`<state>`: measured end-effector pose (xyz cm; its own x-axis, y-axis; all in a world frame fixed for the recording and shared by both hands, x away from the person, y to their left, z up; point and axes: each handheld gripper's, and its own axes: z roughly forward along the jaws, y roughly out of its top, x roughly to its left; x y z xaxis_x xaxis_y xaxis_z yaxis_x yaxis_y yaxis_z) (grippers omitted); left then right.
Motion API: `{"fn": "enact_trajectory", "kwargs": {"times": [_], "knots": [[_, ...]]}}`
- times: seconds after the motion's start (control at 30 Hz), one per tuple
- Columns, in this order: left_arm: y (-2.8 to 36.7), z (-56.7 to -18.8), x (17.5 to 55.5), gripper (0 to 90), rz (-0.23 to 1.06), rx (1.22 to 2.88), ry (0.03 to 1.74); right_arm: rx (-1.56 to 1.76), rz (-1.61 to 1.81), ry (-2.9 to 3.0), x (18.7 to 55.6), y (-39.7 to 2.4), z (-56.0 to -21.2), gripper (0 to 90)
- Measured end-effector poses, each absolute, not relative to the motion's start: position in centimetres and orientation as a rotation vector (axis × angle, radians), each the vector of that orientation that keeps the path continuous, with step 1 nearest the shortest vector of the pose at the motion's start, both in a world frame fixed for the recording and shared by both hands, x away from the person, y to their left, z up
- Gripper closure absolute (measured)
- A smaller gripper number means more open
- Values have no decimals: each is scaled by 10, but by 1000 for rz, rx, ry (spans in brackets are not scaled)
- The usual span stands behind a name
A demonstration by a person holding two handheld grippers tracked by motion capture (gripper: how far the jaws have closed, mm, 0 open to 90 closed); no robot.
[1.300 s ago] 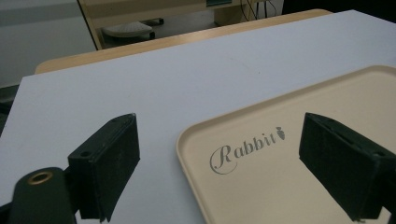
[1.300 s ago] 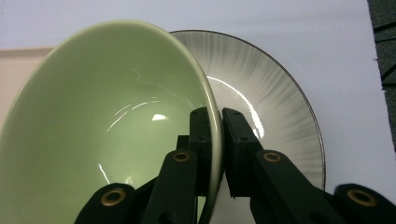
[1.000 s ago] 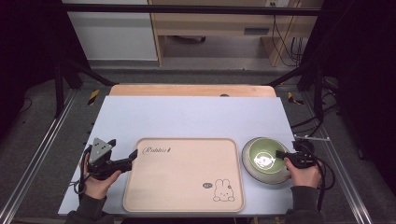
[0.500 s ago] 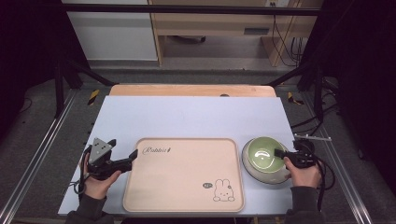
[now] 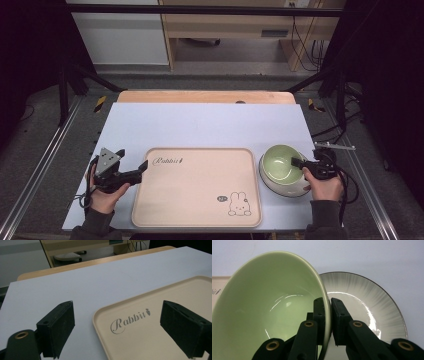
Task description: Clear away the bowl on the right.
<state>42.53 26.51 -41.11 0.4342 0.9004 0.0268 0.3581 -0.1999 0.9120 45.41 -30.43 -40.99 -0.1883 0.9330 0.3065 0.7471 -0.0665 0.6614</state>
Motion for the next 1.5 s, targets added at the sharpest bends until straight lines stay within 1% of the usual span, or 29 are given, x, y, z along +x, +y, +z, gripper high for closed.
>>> {"fn": "enact_trajectory", "kwargs": {"times": [0.73,1.5], "knots": [[264,-411,425,120,733,1773,1080,1728,1145,2026,453,-283,-398,832],[264,-411,425,121,730,1765,1079,1623,1231,2133,451,-251,-387,832]]}}
